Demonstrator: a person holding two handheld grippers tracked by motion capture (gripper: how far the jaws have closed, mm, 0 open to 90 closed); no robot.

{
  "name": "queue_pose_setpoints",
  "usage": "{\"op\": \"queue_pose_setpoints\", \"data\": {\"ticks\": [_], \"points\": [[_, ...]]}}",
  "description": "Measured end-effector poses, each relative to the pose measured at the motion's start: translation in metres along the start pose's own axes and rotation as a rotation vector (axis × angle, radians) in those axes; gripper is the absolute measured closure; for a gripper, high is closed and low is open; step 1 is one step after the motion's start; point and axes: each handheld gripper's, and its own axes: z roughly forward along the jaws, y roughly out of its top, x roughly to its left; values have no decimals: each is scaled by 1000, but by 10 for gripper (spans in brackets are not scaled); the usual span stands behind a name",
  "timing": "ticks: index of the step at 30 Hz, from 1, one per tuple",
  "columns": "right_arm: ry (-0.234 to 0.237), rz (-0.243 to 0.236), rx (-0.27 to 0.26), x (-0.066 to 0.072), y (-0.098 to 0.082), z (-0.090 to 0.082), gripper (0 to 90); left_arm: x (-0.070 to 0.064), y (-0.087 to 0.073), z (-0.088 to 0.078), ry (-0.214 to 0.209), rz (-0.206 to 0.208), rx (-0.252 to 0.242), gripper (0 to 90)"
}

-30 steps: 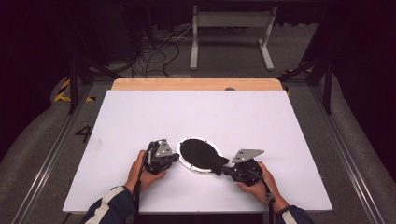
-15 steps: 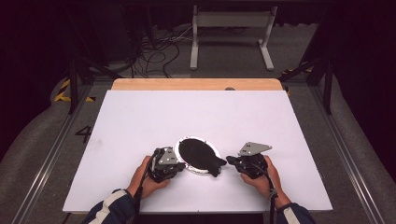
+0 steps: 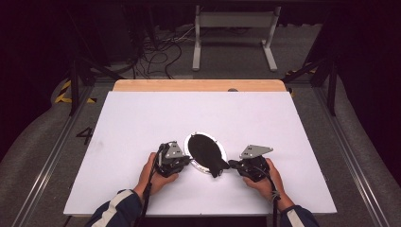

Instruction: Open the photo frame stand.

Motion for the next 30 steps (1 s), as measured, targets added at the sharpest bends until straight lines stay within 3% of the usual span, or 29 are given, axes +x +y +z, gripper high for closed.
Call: {"op": "queue_pose_setpoints", "data": {"ticks": [6,8,14,21,27,30], "points": [[35,-13,2,9,0,4,900,12,7,7,5,-70,-10,854],[32,-31,4,14,2,5,900,15,8,8,3,-72,-8,855],[72,-21,-11,22,3,8,900,20,11,11,29,-94,-11,838],[64,-57,3,34,8,12,900,25,12,12,38,-90,-10,825],[94,-22,0,30,6,13,900,22,12,13,37,-91,-12,856],[88,-29,1,31,6,14,900,24,12,12,32,-88,-11,854]]}}
